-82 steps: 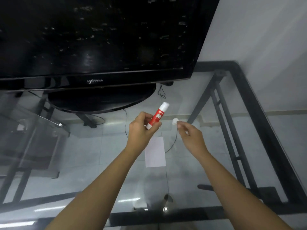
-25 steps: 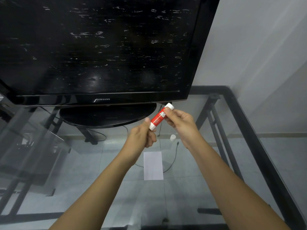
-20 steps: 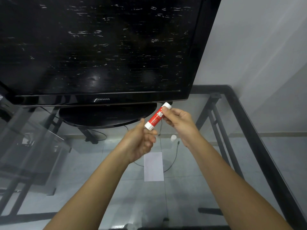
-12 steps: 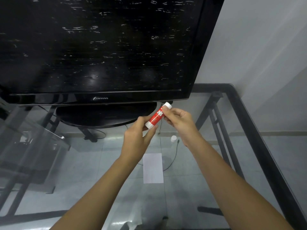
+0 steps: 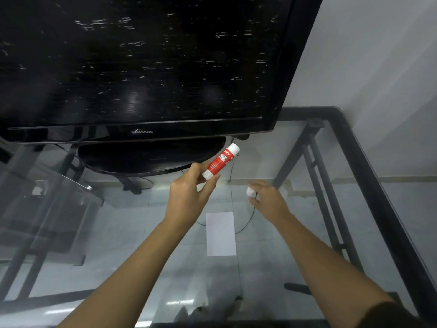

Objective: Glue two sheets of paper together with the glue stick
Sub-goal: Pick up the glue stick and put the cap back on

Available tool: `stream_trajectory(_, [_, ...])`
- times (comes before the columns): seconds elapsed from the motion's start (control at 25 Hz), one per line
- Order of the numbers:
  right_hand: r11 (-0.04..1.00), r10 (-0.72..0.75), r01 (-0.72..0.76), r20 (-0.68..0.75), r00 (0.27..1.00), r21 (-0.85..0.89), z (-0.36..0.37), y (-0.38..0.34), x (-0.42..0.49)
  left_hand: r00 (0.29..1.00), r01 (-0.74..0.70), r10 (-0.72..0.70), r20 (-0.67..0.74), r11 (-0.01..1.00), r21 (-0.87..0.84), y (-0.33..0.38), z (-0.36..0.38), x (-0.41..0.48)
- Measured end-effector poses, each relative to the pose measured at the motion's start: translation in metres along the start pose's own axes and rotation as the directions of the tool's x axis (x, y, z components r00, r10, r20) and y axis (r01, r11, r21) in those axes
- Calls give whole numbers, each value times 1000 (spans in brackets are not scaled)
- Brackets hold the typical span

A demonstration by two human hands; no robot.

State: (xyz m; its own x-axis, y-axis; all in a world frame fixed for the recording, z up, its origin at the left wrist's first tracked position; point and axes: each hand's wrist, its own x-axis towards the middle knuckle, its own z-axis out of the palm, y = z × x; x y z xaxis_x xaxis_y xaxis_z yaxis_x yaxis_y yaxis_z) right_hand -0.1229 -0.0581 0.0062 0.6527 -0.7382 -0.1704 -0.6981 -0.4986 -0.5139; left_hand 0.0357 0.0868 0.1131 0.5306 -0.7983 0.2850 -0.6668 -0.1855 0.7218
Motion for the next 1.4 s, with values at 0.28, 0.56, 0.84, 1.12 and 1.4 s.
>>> stream_trajectory(0.28, [910,165,-51,-244,956,412,-11,-29,11,999,24,-24,44,1000,-15,-7,-2,4])
stream_trajectory(0.56, [415,249,-15,-98,964,910,-55,-76,-2,994,83,-76,76,993,-85,-6,9,13])
stream_trajectory(0.84, [534,153,20,-120,981,845,-79,-73,-7,988,-37,43,147,998,-45,-8,7,17])
stream_trajectory(1.12, [716,43,17,-69,997,698,-90,-68,-3,981,-47,55,186,998,-46,-12,9,17])
stream_trajectory(1.4, [693,84,7,-91,992,721,-90,-70,-2,993,-17,25,112,997,-72,-7,20,17])
